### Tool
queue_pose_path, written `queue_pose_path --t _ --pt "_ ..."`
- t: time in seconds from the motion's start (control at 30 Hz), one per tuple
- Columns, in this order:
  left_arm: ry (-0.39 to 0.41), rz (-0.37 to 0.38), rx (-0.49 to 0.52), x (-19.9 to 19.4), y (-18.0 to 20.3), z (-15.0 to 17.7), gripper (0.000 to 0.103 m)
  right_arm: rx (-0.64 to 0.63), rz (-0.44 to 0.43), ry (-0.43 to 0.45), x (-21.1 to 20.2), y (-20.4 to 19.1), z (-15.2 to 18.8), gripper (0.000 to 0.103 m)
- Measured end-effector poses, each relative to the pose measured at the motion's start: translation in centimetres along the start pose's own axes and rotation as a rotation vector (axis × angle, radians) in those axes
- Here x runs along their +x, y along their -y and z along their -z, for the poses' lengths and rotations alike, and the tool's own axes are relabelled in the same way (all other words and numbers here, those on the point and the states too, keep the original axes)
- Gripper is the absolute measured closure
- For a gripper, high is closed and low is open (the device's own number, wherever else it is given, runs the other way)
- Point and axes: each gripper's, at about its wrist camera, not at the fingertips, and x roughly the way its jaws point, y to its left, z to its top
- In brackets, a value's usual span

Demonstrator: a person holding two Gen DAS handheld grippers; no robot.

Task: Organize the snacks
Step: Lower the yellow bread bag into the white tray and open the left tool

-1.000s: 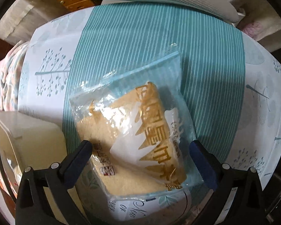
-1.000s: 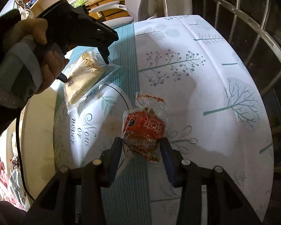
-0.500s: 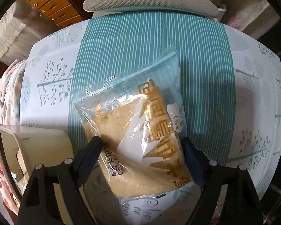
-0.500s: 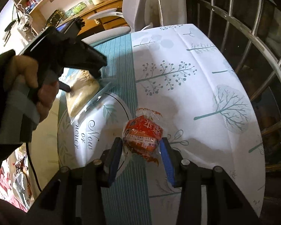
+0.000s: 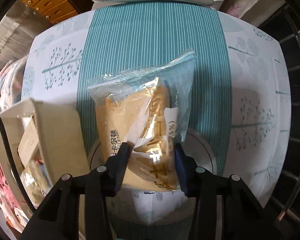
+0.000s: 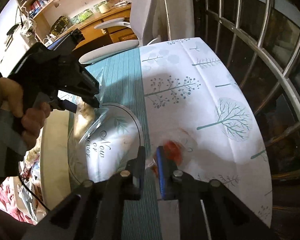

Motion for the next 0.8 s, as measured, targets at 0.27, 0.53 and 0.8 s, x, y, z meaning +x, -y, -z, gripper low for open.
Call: queue_pose_path --t 0.27,0.53,0.8 --pt "-0.049 0.121 0.011 -2.6 -2.1 2.5 0.073 0.066 -0.005 -0.010 -0.7 0.5 0.5 0.092" --pt "0.018 0.269 0.064 -9.3 -3.7 5.4 0.075 0.175 0.023 -0.093 1.6 2.0 -0.1 0.052" --pt "0.133 0.344 0.091 -16.5 -5.9 8.3 0.075 0.223 0.073 -0.200 5.9 2.0 -0.5 0.048"
